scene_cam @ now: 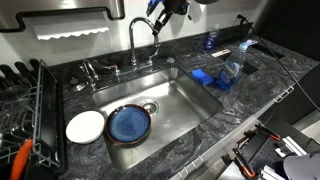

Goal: Move the tap

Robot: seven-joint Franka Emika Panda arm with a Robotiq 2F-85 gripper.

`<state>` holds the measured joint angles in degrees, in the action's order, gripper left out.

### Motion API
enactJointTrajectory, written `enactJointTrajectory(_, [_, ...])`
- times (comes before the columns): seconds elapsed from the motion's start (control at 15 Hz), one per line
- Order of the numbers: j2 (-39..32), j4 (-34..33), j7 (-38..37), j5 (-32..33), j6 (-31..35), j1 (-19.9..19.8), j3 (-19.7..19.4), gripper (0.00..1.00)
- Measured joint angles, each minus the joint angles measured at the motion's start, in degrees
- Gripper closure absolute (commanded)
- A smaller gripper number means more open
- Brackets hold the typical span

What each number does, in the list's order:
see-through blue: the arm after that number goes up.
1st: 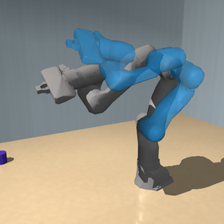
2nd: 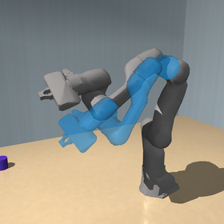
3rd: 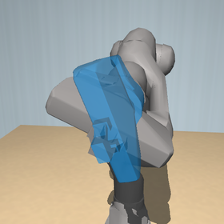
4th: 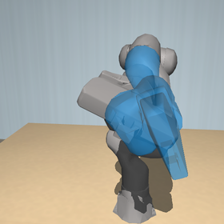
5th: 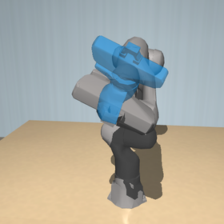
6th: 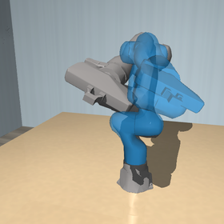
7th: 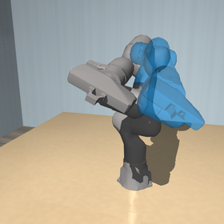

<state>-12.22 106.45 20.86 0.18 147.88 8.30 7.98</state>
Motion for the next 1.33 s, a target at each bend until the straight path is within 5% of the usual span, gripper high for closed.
enactJointTrajectory(0.6, [0.02, -0.78, -3.23, -0.02, -2.36, 0.53, 2.06, 0.94])
enactJointTrajectory(1.33, [-1.2, -5.73, -13.62, 4.77, -6.97, 8.67, 5.05, 0.94])
